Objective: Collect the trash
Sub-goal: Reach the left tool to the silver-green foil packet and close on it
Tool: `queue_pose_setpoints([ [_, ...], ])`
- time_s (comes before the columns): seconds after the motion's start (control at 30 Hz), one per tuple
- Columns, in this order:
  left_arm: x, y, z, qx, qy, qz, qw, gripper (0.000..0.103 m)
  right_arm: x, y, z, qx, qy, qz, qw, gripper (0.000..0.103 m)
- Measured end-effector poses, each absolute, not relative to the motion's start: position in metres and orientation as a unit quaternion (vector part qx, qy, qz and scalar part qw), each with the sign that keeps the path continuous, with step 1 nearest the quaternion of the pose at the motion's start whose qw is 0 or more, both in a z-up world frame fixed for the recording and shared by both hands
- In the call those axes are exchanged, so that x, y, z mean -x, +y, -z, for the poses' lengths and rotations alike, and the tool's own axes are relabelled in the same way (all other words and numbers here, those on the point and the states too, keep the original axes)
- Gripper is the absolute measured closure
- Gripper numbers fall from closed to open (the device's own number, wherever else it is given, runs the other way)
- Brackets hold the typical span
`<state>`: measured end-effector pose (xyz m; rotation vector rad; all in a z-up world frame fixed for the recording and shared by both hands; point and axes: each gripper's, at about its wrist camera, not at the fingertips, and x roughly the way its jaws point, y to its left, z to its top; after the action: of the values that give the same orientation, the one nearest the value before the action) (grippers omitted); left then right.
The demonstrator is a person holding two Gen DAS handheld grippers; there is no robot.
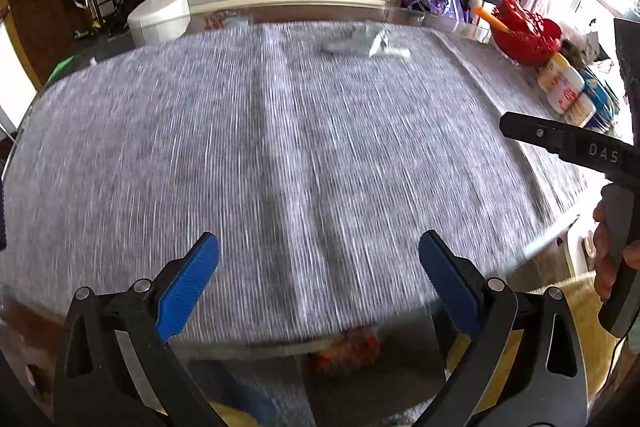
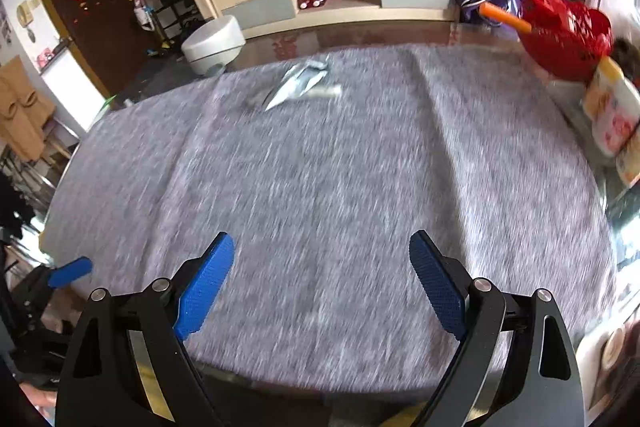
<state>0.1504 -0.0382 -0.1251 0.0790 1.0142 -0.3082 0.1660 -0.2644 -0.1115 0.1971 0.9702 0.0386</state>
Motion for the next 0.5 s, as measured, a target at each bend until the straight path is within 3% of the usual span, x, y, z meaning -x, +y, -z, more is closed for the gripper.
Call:
queue_pose_setpoints([
  [0.5, -0.259, -0.085, 0.125, -0.044, 0.474, 0.168, 0.863, 0.008, -0.268, -0.286, 0.120, -0.101, 0.464, -0.011, 0.880, 0.013],
])
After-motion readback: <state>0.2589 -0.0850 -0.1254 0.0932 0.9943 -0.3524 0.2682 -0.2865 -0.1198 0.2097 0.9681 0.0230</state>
